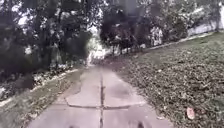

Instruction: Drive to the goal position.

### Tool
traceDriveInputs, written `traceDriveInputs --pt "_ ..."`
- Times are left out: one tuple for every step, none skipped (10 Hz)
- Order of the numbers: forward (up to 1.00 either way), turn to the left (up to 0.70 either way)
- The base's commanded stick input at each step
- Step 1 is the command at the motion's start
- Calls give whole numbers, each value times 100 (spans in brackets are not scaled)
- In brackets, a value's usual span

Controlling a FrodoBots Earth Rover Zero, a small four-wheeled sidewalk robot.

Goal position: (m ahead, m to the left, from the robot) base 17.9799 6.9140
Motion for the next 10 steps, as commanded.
traceDriveInputs --pt "85 0" --pt "85 0" --pt "85 0" --pt "85 0" --pt "85 0" --pt "85 0" --pt "85 0" --pt "85 0" --pt "85 0" --pt "85 0"
